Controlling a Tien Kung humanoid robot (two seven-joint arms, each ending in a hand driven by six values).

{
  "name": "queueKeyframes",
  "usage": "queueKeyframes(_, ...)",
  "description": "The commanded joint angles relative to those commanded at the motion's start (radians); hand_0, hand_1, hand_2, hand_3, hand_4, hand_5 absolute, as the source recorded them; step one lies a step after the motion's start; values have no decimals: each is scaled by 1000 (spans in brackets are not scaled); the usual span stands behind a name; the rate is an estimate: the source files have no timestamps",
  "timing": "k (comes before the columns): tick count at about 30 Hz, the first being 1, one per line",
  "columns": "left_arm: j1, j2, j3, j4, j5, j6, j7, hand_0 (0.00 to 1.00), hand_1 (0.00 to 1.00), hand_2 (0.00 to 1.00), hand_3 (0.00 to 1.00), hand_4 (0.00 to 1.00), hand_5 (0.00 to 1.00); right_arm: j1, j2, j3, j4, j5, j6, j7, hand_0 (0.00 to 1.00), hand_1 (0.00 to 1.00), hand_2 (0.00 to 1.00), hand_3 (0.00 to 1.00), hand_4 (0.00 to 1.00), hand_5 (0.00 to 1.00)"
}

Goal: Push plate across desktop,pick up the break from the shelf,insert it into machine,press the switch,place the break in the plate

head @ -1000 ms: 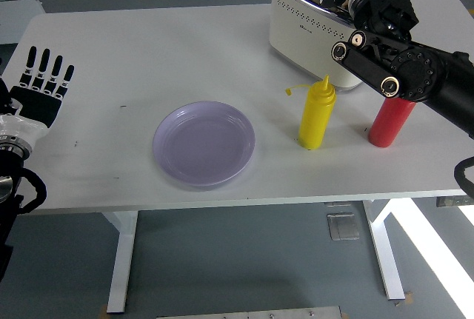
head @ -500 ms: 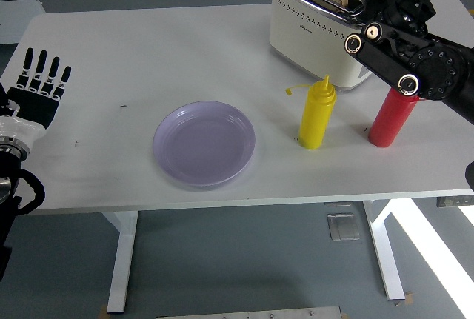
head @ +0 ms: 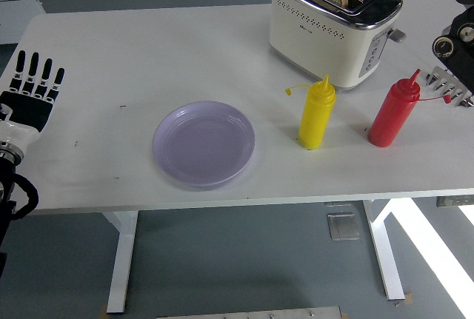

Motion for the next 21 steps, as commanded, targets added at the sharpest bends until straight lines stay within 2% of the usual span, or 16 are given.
queueKeyframes(3,2,1,-4,-3,-1,0,0,791,725,681,709,622,998,-21,-44,2,46,-9,56,24,506,544,649,573,203,2)
queueKeyframes(4,2,1,-5,-4,-1,0,0,790,725,681,709,622,998,-28,-57,-1,53,-7,77,34,489,531,648,567,74,2)
queueKeyframes(9,2,0,-7,-7,-2,0,0,790,725,681,709,622,998,-56,-98,-24,47,3,136,80,489,531,648,567,74,2)
queueKeyframes(10,2,0,-7,-7,-2,0,0,790,726,681,708,621,998,-61,-103,-29,43,3,143,88,547,517,654,563,2,2)
queueKeyframes(21,2,-3,-7,-8,-2,0,0,790,725,681,709,621,998,-105,-116,-43,4,-14,159,111,550,493,654,563,2,2)
